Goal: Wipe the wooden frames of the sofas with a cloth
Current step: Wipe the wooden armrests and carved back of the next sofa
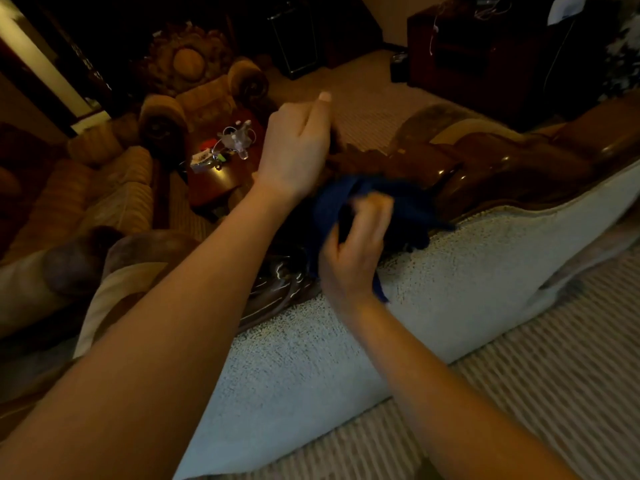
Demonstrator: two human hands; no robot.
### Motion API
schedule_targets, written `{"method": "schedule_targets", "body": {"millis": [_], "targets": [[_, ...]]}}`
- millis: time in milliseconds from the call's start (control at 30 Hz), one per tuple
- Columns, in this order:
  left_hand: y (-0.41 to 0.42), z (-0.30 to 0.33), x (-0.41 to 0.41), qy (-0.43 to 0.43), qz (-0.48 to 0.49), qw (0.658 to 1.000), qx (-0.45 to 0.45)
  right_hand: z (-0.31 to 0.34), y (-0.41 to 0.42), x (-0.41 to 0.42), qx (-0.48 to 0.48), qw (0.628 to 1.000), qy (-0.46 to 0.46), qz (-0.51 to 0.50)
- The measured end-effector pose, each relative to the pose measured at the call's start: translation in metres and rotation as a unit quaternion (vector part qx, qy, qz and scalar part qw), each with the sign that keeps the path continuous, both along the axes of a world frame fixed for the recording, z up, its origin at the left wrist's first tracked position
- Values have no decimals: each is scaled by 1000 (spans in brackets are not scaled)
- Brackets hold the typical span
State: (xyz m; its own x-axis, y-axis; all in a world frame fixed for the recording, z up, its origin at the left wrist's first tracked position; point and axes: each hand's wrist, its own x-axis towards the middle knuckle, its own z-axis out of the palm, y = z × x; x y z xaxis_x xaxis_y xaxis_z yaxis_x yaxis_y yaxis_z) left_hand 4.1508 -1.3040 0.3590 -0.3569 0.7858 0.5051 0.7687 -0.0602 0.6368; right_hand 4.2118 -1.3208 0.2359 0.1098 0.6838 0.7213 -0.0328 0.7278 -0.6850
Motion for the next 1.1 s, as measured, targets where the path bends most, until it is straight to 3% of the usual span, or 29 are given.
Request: {"method": "schedule_targets", "body": {"millis": [100,167,267,400,567,700,867,967,1033,1100], "targets": [[-2,0,3,35,-9,999,10,-62,-54,-11,6,988,-144,55],[-3,-1,3,40,-11,999,17,-92,-73,-15,39,975,-192,104],[-4,-1,4,44,0,999,19,-74,-71,-15,1,979,-155,130],[-3,-3,2,49,6,998,26,-24,-56,-21,57,988,-99,101],[0,-4,-1,43,-6,999,31,-65,-48,-23,137,979,-132,78],[0,-4,-1,41,-10,998,42,-83,-56,-6,63,978,-157,121],[0,-5,-4,0,-19,999,48,-24,-57,-14,27,984,-118,131],[0,-5,-6,-3,-17,999,37,-43,-51,-18,116,977,-138,116],[0,-5,-6,3,-21,999,27,-84,-44,-16,173,955,-216,103],[1,-4,-5,7,-20,999,29,-112,-42,-7,158,947,-259,110]]}}
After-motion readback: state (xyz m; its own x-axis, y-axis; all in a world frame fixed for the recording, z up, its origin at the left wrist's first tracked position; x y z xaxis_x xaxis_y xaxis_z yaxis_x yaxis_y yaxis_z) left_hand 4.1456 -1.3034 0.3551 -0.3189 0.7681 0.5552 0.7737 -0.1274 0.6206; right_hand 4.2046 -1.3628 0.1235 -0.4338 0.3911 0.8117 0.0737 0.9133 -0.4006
